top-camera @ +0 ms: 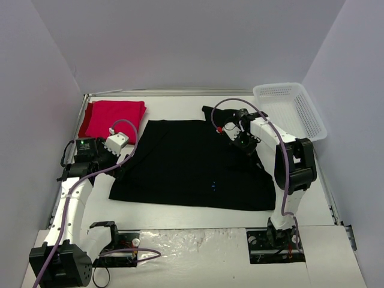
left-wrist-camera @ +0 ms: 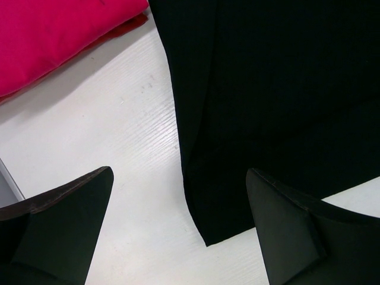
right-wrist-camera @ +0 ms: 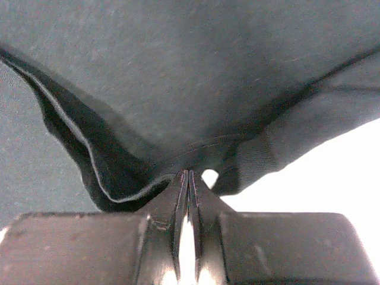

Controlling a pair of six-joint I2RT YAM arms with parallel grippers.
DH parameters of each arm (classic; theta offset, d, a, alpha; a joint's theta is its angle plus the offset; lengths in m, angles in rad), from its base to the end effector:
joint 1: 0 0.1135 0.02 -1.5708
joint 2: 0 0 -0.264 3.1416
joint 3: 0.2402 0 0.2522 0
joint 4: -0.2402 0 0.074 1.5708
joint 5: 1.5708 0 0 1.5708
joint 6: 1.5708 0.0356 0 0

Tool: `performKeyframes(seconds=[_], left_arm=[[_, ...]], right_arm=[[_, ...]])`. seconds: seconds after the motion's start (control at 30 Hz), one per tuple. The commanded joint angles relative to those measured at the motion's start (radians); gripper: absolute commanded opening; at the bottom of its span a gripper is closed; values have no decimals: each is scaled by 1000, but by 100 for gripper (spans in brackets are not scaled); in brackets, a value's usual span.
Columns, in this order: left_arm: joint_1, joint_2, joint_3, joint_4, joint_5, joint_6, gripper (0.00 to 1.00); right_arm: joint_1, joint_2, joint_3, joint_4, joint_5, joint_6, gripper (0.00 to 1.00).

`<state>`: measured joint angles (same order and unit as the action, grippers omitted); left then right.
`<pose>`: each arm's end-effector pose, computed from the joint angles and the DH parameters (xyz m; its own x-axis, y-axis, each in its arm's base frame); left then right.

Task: Fold and stack the t-shirts
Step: Fold the flattened tshirt in 1/3 of the way

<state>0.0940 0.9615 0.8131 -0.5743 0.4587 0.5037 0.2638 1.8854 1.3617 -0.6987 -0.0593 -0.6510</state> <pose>0.2001 0.0030 0.2831 -0.4577 0.3915 -0.7982 0.5337 0.8391 0.1055 0.3675 0.1014 0.1910 -0.5523 -0.7757 -0.3053 -0.7725 0.6139 -0.1626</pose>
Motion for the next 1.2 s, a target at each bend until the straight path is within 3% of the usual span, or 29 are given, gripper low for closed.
performKeyframes(seconds=[0.0,0.23,0.3,0.4,0.67,0.73,0.87,1.0,1.17], left_arm=[[7,-12,-6,21,8,-10,94],[7,6,-3,14,15,-7,94],[7,8,-2,14,18,-5,94],[7,10,0,16,24,-4,94],[-54,74,58,16,-11,-8,94],[-143,91,86,34,-87,10,94],[-229,164,165,44,-175,42,94],[-240,258,228,59,-144,50,94],[-280,394,313,108,-129,50,94]], right_arm=[[-11,11,50,-21,10,16,0],[-12,20,62,-19,1,24,0],[-12,26,60,-18,3,24,21],[-17,30,60,-16,0,28,30],[26,-77,120,-25,1,62,39],[37,-117,149,-24,35,66,59],[37,-155,188,-4,56,76,71],[34,-175,178,76,124,74,72],[29,-125,232,94,96,76,71]])
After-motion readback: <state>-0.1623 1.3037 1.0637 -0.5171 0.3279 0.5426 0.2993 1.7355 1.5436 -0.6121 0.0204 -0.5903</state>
